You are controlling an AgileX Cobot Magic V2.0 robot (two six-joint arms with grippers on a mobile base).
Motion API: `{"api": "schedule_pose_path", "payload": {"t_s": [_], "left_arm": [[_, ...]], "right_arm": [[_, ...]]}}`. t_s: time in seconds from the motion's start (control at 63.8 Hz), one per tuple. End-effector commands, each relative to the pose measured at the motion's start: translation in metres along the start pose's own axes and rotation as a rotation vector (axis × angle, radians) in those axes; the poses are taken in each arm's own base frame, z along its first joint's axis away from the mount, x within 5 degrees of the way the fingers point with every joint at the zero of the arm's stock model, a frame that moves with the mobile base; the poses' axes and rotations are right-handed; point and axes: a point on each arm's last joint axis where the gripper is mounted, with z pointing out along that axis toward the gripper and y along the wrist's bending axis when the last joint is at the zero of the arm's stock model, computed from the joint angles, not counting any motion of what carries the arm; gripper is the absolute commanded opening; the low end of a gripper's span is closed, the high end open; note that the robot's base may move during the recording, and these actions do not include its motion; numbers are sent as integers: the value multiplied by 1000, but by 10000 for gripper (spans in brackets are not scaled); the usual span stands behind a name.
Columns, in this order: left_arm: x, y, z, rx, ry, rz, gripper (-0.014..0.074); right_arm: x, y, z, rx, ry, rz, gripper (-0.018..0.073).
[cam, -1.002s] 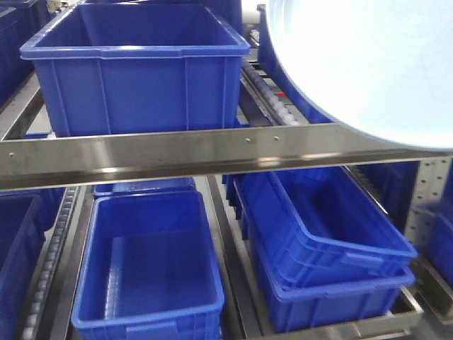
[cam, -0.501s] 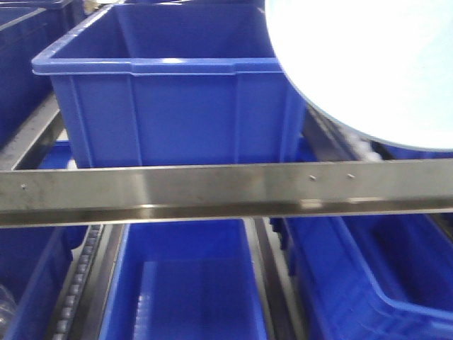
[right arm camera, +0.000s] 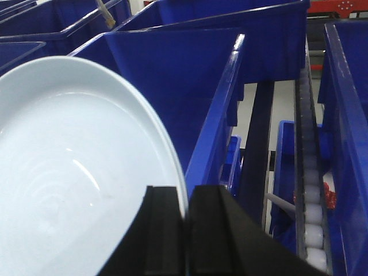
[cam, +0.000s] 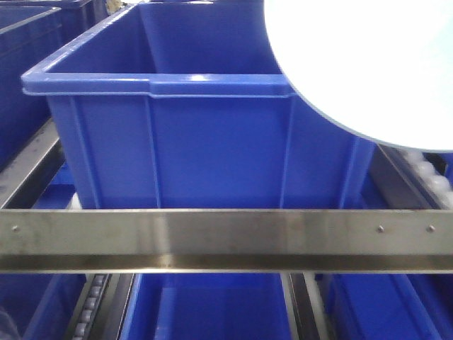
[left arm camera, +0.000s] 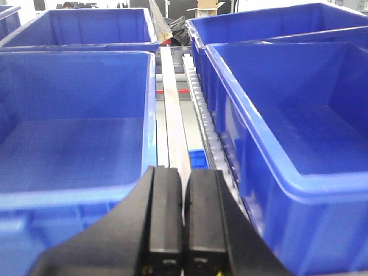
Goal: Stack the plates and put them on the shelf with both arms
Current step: 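Move the right gripper with the plates over the large blue bin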
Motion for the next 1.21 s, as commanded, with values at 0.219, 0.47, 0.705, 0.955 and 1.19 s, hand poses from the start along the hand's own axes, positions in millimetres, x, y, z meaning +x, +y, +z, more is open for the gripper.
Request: {"api": "schedule_pose_path", "payload": {"t_s": [0.219, 0.47, 0.705, 0.955, 1.19], "left_arm": [[-17, 2, 0, -19, -107, -4, 80], [-17, 2, 0, -19, -107, -4, 80], [-17, 2, 0, -19, -107, -4, 80], [-17, 2, 0, -19, -107, -4, 80], [-17, 2, 0, -19, -107, -4, 80]], "right_arm": [[-19, 1, -1, -1, -130, 5, 36], [-19, 1, -1, -1, -130, 5, 36], [-19, 1, -1, -1, -130, 5, 36], [-19, 1, -1, -1, -130, 5, 36], [-21, 1, -1, -1, -146, 5, 36]]}}
